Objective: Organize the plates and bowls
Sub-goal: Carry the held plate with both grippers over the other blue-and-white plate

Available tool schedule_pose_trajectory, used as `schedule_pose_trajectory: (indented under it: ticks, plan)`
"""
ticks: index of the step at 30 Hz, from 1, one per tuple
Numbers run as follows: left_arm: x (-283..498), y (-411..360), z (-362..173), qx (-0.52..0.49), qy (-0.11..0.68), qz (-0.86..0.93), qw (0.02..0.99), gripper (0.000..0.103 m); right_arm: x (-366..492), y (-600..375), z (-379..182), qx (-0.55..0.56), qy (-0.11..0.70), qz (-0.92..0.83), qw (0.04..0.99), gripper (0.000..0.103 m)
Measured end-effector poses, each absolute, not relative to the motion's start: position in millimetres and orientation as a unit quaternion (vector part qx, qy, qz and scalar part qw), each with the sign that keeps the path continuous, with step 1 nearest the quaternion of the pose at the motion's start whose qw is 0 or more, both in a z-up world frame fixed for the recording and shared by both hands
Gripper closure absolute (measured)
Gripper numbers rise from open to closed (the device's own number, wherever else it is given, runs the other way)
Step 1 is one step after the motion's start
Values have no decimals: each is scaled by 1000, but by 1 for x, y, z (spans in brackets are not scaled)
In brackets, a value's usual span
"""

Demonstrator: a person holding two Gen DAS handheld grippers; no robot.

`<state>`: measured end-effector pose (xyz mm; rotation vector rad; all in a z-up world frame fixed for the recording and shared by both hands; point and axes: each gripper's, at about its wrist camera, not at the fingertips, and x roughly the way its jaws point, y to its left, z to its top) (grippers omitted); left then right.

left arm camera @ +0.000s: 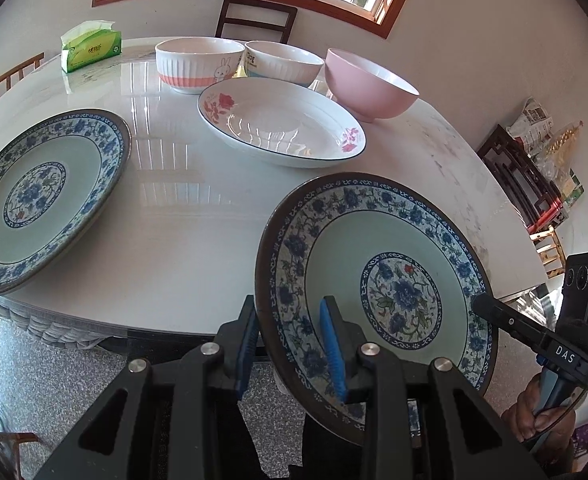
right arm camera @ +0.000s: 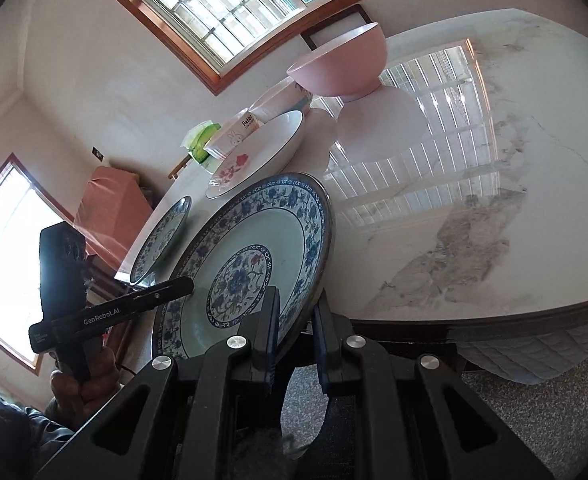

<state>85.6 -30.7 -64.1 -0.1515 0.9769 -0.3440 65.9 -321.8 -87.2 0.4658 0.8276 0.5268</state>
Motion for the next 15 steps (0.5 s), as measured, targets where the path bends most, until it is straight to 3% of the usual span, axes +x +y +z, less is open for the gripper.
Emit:
schedule_pose_trajectory:
  ticks: [15]
  plan:
    - [69,3,-47,-80,434,-133,887,72,71,-290,-87,210,401,278,847,86]
